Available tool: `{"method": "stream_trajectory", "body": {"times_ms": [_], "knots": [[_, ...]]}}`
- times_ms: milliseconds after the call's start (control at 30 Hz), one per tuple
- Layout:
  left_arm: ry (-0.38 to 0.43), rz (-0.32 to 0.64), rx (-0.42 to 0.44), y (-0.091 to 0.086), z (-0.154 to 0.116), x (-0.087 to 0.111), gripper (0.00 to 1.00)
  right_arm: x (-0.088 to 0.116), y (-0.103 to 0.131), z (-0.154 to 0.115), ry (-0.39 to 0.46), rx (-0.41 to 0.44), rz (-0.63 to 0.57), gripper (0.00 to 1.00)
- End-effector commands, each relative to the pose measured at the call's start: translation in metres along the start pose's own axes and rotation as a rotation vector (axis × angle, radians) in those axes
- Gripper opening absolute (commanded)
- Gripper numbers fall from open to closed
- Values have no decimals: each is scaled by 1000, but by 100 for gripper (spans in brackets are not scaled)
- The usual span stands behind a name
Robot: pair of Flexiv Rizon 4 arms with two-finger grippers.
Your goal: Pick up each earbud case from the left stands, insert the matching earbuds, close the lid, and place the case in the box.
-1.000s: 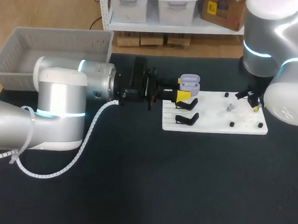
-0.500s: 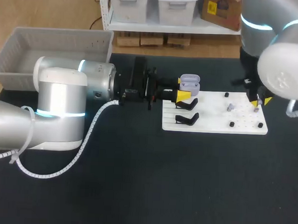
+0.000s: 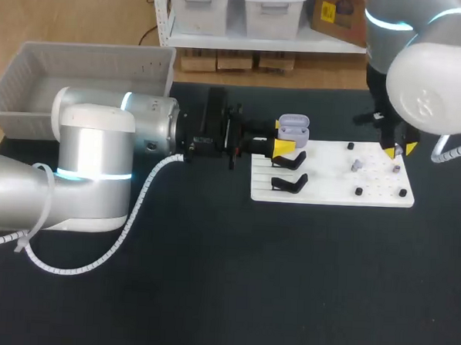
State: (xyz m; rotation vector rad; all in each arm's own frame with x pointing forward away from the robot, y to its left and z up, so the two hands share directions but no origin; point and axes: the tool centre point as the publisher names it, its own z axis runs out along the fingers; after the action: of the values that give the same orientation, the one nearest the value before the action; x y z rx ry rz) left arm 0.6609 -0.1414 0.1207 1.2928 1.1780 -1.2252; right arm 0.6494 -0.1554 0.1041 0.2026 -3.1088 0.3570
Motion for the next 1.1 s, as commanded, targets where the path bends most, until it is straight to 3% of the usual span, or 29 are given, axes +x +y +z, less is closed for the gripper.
{"method": "stream_trajectory", "body": {"times_ms": [33,300,800,1100], "knots": [[-2,2,-2,0,0,1,0,2,6,-2,-4,-3,5,0],[24,58,13,-2,9,10,0,14,38,-30,5,61,90,0],[8,86,-2,-7,27,13,0,32,54,-73,19,-85,319,0],[8,85,-3,-7,27,13,0,32,58,-75,30,-102,320,0]]}}
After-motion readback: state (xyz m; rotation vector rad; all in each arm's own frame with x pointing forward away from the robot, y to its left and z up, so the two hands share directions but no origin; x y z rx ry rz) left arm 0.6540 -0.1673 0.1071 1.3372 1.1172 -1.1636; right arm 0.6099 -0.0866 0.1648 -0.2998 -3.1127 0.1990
